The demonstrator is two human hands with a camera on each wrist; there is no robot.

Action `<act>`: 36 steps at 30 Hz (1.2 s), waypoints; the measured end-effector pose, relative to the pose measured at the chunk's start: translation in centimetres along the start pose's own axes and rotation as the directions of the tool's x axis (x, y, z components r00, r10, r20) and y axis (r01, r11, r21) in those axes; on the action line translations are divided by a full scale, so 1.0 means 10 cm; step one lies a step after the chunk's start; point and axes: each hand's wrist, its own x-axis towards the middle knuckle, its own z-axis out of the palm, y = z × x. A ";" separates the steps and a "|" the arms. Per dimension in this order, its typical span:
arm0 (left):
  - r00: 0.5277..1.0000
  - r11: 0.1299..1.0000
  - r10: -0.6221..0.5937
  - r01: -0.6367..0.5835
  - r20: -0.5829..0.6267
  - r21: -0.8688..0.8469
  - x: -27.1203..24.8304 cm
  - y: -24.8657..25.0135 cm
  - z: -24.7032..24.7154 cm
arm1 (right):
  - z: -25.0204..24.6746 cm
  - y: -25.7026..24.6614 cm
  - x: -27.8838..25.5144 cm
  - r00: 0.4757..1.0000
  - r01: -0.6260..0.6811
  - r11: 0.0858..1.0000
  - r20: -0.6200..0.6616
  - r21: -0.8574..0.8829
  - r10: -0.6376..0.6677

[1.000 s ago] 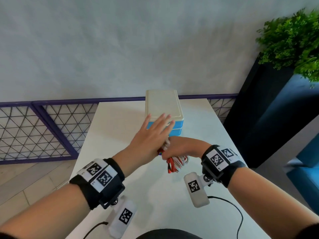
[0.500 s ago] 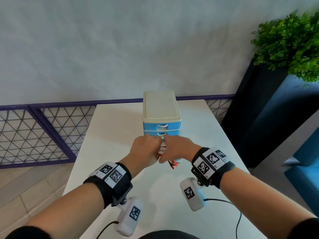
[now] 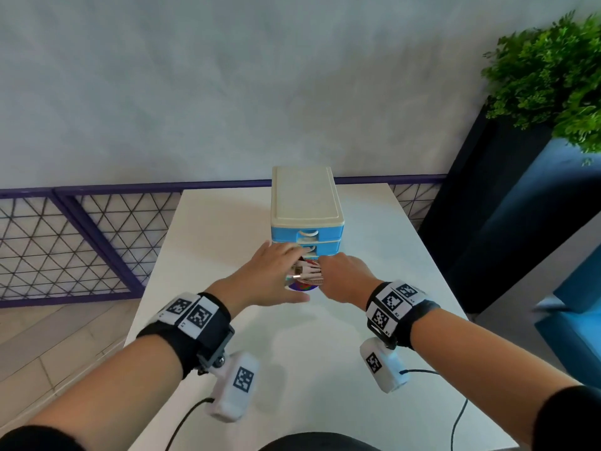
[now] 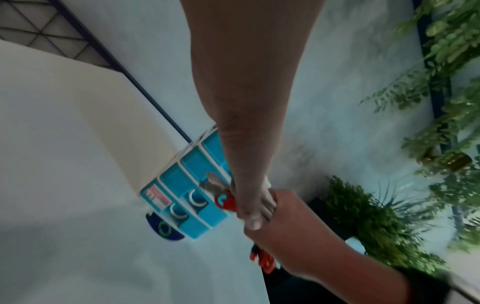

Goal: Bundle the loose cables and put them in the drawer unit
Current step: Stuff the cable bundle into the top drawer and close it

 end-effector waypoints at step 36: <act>0.981 0.980 -0.187 0.190 0.044 -0.054 0.69 -0.48 -0.29 | -0.95 0.23 0.18 0.883 -0.020 0.993 0.468 0.119 -0.038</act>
